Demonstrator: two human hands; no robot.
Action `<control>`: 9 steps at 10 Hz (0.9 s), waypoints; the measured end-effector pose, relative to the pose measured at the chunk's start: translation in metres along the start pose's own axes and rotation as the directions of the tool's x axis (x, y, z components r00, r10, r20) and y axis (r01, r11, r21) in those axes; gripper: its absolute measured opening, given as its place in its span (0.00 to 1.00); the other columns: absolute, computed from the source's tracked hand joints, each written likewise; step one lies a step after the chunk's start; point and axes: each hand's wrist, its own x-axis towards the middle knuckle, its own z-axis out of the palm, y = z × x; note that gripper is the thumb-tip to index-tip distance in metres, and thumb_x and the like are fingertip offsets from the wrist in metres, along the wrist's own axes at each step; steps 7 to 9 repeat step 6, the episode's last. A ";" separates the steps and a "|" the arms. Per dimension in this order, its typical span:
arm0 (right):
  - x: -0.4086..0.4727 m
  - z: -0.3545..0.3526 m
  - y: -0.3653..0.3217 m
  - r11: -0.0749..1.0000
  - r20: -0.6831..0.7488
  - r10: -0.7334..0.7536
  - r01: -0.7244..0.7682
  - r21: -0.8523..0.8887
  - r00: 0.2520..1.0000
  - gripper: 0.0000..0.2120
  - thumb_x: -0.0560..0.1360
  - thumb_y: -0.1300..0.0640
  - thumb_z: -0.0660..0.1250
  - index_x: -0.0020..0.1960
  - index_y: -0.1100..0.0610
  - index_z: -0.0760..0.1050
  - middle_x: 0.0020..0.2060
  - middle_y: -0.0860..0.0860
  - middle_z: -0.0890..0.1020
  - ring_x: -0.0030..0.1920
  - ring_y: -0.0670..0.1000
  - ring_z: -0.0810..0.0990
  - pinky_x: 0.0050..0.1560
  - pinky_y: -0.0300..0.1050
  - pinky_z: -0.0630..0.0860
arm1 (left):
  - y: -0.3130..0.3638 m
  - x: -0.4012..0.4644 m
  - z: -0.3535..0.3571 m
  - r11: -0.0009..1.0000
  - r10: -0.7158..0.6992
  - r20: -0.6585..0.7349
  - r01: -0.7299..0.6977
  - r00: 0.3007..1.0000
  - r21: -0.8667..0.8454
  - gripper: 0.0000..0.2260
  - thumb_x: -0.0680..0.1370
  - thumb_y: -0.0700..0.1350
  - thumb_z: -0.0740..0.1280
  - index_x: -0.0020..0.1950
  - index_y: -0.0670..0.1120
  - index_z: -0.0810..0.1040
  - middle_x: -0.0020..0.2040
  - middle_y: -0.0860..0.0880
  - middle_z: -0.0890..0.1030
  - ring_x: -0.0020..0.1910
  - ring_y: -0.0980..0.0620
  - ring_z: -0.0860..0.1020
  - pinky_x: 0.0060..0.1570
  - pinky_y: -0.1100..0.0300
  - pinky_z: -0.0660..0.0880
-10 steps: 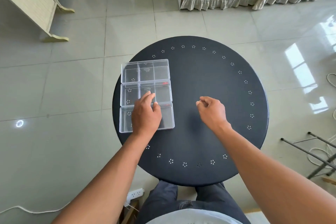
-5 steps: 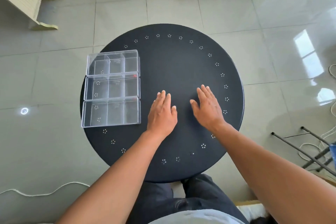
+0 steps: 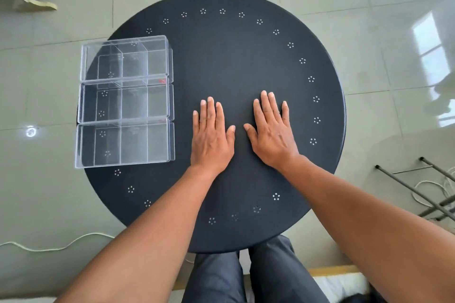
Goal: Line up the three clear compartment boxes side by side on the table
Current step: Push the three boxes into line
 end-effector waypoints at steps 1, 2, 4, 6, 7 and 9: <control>-0.001 0.010 0.004 0.999 -0.048 -0.027 0.026 -0.037 0.998 0.32 0.86 0.45 0.53 0.83 0.65 0.58 0.84 0.62 0.56 0.84 0.61 0.51 0.82 0.64 0.46 | -0.004 -0.002 0.008 0.999 0.025 -0.047 -0.024 0.999 0.036 0.30 0.85 0.54 0.51 0.82 0.37 0.55 0.83 0.36 0.55 0.84 0.39 0.52 0.81 0.40 0.50; -0.001 0.014 0.004 0.999 -0.075 -0.029 0.025 -0.046 0.997 0.32 0.86 0.45 0.53 0.83 0.64 0.57 0.84 0.62 0.56 0.84 0.60 0.51 0.82 0.64 0.46 | -0.004 0.000 0.011 0.999 0.023 -0.062 -0.021 0.998 0.045 0.30 0.85 0.54 0.51 0.82 0.37 0.55 0.83 0.36 0.55 0.84 0.39 0.52 0.81 0.40 0.51; -0.001 0.017 0.006 0.998 -0.087 -0.025 0.019 -0.066 0.996 0.32 0.86 0.45 0.52 0.83 0.64 0.57 0.84 0.61 0.55 0.84 0.60 0.51 0.82 0.64 0.46 | -0.006 0.000 0.015 0.998 0.021 -0.083 -0.016 0.996 0.064 0.30 0.85 0.54 0.50 0.82 0.36 0.55 0.83 0.37 0.55 0.84 0.40 0.52 0.81 0.40 0.51; -0.001 -0.006 -0.002 0.989 -0.073 0.032 -0.021 0.149 0.997 0.31 0.87 0.46 0.57 0.83 0.63 0.58 0.84 0.58 0.56 0.85 0.57 0.50 0.83 0.62 0.47 | -0.003 0.000 0.012 0.998 0.016 -0.112 -0.010 0.994 0.056 0.30 0.85 0.54 0.49 0.82 0.37 0.54 0.83 0.37 0.55 0.84 0.40 0.52 0.81 0.40 0.51; -0.001 -0.006 -0.002 0.989 -0.073 0.032 -0.021 0.149 0.997 0.31 0.87 0.46 0.57 0.83 0.63 0.58 0.84 0.58 0.56 0.85 0.57 0.50 0.83 0.62 0.47 | -0.003 0.000 0.012 0.998 0.016 -0.112 -0.010 0.994 0.056 0.30 0.85 0.54 0.49 0.82 0.37 0.54 0.83 0.37 0.55 0.84 0.40 0.52 0.81 0.40 0.51; -0.001 -0.006 -0.002 0.989 -0.073 0.032 -0.021 0.149 0.997 0.31 0.87 0.46 0.57 0.83 0.63 0.58 0.84 0.58 0.56 0.85 0.57 0.50 0.83 0.62 0.47 | -0.003 0.000 0.012 0.998 0.016 -0.112 -0.010 0.994 0.056 0.30 0.85 0.54 0.49 0.82 0.37 0.54 0.83 0.37 0.55 0.84 0.40 0.52 0.81 0.40 0.51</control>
